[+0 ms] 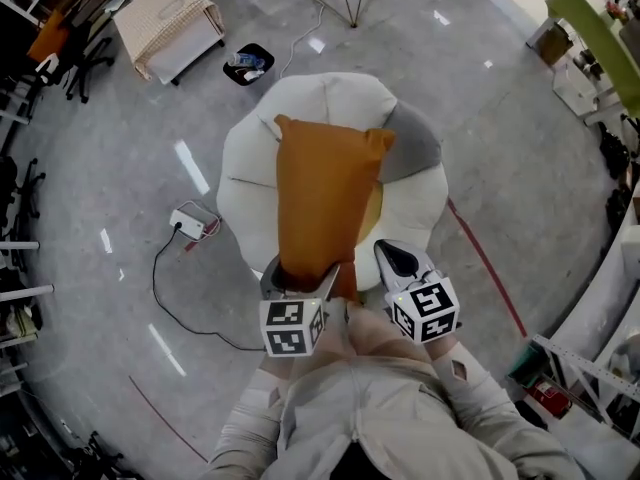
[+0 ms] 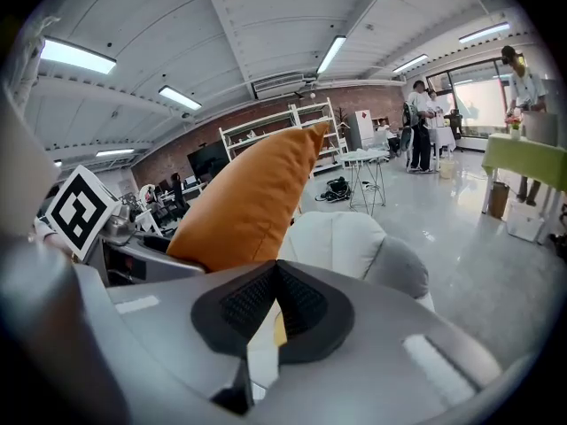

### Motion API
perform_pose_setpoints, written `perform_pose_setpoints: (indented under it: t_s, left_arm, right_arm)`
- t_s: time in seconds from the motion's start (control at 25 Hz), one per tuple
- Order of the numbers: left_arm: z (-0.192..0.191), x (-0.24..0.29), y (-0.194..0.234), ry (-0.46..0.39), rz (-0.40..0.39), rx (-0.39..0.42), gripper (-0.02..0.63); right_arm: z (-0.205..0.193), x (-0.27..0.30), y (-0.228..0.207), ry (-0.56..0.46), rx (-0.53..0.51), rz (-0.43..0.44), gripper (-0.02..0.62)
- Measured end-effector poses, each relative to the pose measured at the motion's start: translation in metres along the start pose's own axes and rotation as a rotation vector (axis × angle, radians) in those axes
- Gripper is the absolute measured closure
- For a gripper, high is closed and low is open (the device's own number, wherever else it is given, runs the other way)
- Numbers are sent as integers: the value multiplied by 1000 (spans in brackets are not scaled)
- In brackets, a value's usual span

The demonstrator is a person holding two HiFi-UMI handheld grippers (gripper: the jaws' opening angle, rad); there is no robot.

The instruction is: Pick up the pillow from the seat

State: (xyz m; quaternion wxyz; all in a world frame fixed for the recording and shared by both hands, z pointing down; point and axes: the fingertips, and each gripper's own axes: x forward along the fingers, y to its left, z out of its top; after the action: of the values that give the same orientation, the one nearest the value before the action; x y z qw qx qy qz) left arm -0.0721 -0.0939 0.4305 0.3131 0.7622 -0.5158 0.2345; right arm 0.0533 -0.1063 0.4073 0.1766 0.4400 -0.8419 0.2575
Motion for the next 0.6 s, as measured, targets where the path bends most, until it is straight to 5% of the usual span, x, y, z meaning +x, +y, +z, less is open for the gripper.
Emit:
perform_pose_setpoints:
  t_s: [0.6]
  left_arm:
    - [30, -60, -9, -130, 33, -31, 166]
  right_arm:
    - [48, -32, 20, -93, -68, 41, 597]
